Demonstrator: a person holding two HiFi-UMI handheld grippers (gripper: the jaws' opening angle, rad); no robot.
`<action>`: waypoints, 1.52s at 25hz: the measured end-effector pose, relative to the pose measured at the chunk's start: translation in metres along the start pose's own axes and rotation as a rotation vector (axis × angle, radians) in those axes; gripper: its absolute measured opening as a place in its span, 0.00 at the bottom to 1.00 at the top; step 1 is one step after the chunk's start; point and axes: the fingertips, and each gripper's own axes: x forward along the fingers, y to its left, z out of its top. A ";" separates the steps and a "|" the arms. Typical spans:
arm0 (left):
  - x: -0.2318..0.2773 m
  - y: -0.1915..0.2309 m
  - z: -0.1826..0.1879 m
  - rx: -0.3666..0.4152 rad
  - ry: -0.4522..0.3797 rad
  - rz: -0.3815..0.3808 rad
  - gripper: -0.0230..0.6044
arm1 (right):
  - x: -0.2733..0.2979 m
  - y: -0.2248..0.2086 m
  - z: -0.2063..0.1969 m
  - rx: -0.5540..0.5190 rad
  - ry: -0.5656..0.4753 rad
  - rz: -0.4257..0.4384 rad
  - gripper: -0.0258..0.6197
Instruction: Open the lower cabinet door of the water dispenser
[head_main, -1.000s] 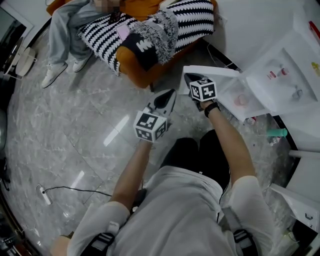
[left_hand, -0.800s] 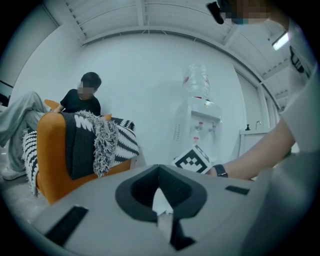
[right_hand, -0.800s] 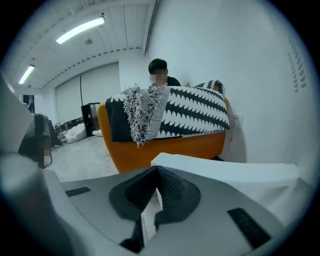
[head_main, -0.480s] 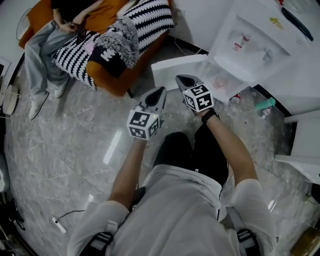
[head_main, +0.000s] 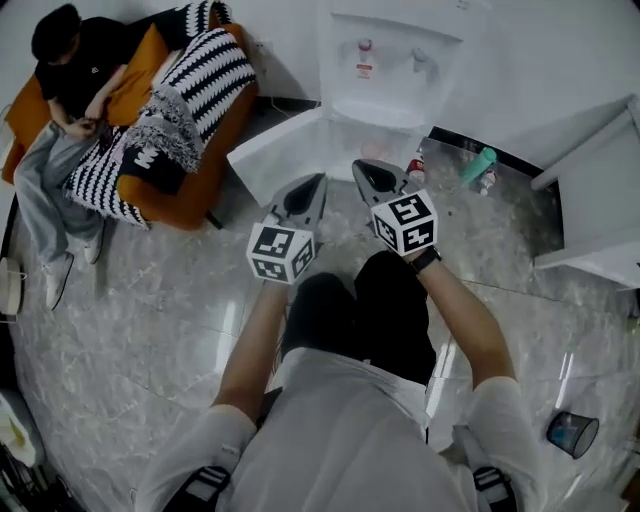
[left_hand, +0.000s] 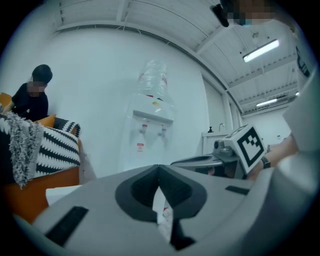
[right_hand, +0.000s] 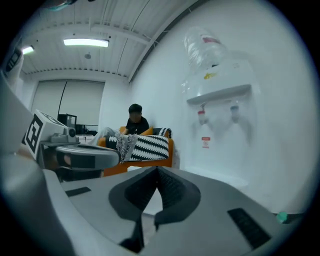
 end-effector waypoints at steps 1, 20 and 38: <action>0.008 -0.011 0.007 0.000 -0.001 -0.016 0.06 | -0.015 -0.007 0.005 -0.001 -0.004 -0.024 0.06; -0.044 -0.113 0.351 -0.042 0.083 -0.083 0.06 | -0.231 -0.025 0.318 0.205 -0.020 -0.381 0.06; -0.079 -0.156 0.556 -0.016 0.019 -0.038 0.06 | -0.299 -0.011 0.540 0.087 -0.076 -0.415 0.06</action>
